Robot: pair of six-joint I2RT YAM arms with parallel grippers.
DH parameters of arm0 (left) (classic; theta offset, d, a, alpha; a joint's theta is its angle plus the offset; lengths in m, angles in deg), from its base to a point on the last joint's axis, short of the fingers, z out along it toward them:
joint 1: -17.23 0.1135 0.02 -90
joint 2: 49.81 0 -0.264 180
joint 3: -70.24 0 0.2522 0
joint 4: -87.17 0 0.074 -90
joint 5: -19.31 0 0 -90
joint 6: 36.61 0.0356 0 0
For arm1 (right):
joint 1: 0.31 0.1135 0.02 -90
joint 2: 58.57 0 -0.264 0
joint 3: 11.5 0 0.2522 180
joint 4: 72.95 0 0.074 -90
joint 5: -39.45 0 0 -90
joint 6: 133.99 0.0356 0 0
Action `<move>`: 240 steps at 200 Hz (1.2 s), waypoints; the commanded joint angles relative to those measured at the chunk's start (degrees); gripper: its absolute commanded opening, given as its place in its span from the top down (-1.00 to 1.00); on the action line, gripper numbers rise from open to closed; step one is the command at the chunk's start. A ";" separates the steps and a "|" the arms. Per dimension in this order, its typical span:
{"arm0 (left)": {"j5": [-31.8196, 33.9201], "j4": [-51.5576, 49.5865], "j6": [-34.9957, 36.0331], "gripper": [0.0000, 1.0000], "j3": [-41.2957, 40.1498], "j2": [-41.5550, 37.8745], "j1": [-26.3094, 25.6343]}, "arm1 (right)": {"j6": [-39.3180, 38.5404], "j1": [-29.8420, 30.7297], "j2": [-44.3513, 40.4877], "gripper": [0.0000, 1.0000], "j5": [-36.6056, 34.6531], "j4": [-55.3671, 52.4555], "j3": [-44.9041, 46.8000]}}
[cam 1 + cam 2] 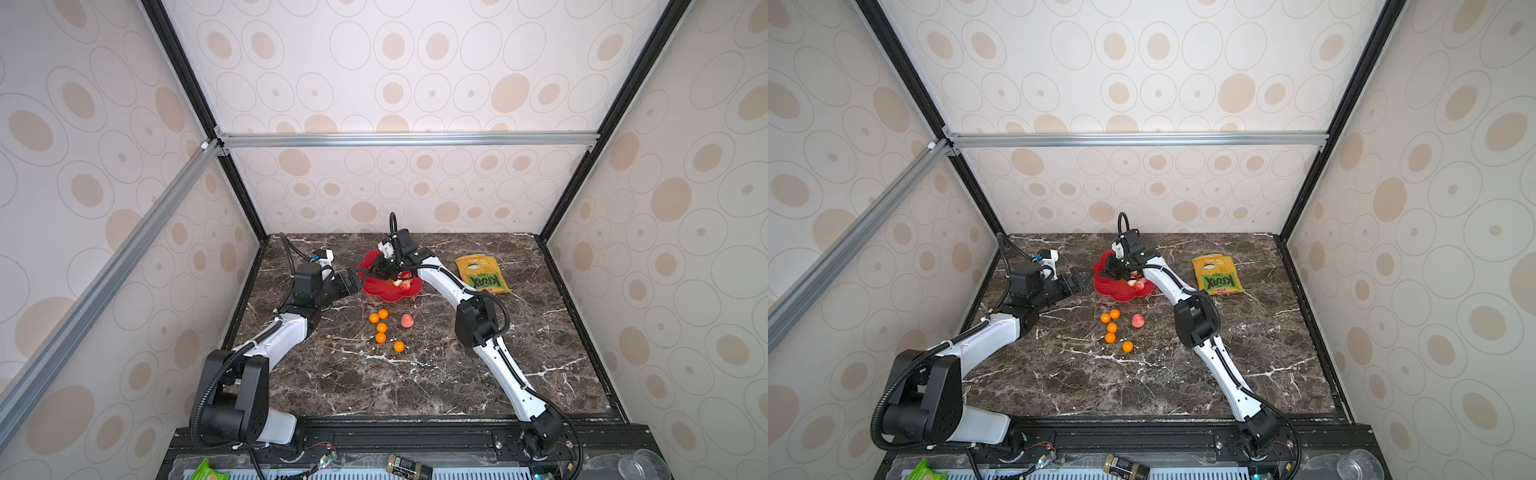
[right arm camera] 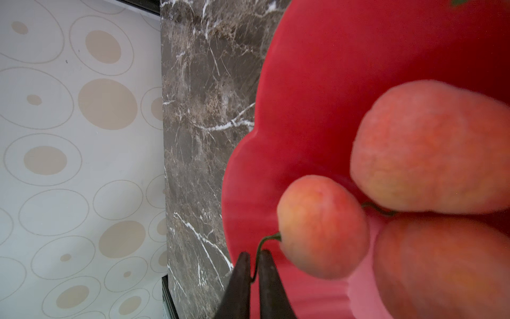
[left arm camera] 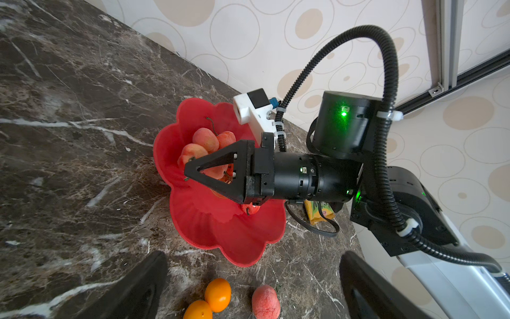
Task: Arrange fruit in a fruit bowl
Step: Place the fruit in the fruit bowl.
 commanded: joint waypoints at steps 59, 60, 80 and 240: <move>-0.69 0.60 0.84 -0.96 1.92 0.44 0.58 | -0.09 -0.59 0.95 0.57 -0.03 -0.22 -1.49; -0.70 0.64 0.83 -0.96 1.96 0.41 0.58 | -0.09 -0.64 0.97 0.57 -0.03 -0.23 -1.52; -0.73 0.72 0.65 -0.96 1.71 0.12 0.58 | -0.75 -0.62 0.20 0.56 -0.34 -0.86 -1.37; -1.63 0.70 -0.49 -0.96 -1.95 -4.35 0.02 | -6.13 -0.65 -11.82 0.32 -3.82 -2.66 8.09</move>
